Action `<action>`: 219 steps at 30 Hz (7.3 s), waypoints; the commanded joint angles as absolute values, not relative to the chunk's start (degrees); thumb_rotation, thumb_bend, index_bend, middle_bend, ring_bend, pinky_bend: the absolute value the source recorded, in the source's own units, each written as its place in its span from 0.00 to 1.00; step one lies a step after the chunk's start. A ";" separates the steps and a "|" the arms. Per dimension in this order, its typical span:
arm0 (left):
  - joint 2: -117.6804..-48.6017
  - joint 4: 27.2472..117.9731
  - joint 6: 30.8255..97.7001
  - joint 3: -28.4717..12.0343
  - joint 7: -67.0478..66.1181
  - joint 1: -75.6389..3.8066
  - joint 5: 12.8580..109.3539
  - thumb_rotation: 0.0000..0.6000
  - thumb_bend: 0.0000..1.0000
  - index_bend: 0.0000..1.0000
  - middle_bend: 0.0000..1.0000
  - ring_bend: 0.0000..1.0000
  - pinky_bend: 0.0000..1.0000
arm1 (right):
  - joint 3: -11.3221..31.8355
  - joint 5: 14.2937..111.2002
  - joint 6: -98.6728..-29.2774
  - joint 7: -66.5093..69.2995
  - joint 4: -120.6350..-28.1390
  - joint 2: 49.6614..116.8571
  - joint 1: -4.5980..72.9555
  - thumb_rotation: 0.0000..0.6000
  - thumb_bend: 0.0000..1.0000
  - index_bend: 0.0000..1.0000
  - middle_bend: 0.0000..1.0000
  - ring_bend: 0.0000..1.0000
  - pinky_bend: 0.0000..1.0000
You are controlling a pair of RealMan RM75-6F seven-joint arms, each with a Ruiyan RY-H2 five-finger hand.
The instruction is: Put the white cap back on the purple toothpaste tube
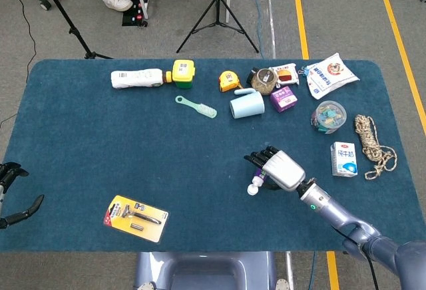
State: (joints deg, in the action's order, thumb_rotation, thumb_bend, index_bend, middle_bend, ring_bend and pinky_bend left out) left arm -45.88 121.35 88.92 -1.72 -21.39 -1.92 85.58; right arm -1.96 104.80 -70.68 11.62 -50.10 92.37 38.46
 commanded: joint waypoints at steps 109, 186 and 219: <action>-47.53 117.48 86.92 -1.53 -17.29 -2.28 84.10 0.49 0.24 0.33 0.29 0.23 0.35 | 5.01 79.75 -44.13 -1.25 -63.26 90.15 46.81 0.95 0.26 0.53 0.52 0.56 0.47; -62.46 122.27 48.07 -15.40 -27.66 -41.91 52.51 0.21 0.24 0.24 0.24 0.24 0.34 | 9.41 72.12 -55.83 -21.49 -99.11 77.70 43.04 1.00 0.26 0.87 0.92 1.00 0.98; -69.05 113.80 43.74 -13.58 -26.74 -63.80 32.11 0.12 0.24 0.35 0.12 0.12 0.33 | 9.99 72.89 -58.18 -18.01 -99.22 79.07 42.45 1.00 0.26 0.87 0.92 1.00 0.98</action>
State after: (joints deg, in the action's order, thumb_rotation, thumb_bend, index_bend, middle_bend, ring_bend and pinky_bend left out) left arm -68.32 114.22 43.67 -13.32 -27.53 -63.36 31.75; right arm 9.99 72.89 -58.18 -18.00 -99.23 79.06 42.44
